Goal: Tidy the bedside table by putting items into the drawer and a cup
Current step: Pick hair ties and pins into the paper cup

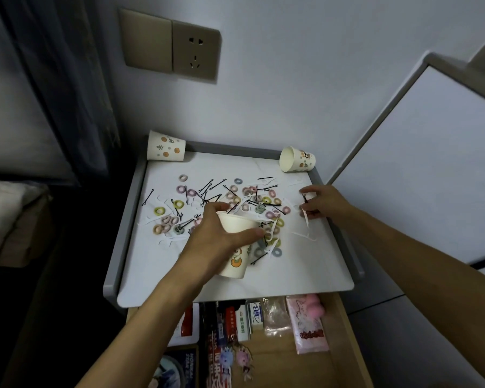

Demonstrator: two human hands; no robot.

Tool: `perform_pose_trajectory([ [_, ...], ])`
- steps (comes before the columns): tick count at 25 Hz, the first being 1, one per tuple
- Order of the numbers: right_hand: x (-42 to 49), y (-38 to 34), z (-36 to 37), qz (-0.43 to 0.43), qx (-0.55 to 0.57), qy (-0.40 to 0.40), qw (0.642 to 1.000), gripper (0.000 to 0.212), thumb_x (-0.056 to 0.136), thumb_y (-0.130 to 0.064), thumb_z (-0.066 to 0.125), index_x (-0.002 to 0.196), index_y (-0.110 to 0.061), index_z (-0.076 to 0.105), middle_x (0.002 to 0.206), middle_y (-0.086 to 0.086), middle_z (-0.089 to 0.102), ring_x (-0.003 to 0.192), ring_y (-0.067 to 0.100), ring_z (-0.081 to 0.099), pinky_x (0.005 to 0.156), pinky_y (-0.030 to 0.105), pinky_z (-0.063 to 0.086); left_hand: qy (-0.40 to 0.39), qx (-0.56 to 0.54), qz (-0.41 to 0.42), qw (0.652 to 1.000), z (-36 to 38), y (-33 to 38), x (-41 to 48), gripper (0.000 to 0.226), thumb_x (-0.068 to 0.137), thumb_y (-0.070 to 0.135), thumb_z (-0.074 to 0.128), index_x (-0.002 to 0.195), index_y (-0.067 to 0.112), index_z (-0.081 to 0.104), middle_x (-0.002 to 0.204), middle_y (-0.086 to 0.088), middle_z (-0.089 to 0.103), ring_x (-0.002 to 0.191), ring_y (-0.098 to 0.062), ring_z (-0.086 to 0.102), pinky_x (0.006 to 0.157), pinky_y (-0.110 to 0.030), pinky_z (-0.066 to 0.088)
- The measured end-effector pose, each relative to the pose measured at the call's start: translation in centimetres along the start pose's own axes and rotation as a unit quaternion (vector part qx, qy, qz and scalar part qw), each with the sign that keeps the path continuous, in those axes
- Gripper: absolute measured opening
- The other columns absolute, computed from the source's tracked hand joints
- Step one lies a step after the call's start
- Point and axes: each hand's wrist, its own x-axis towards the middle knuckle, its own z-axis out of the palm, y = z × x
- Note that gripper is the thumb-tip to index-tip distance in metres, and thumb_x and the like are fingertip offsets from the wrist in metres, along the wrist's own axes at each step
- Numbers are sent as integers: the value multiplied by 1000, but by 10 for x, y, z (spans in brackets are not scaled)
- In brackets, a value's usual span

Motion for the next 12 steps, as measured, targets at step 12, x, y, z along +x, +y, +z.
perform_pose_trajectory([
  [12, 2, 14, 7, -89, -84, 112, 986, 20, 89, -28, 69, 98, -11, 76, 81, 0, 71, 72, 16, 65, 79, 29, 54, 5, -6, 6, 1000, -6, -1, 3, 67, 71, 36, 84, 122, 32, 41, 99, 2, 65, 85, -17, 67, 73, -34, 55],
])
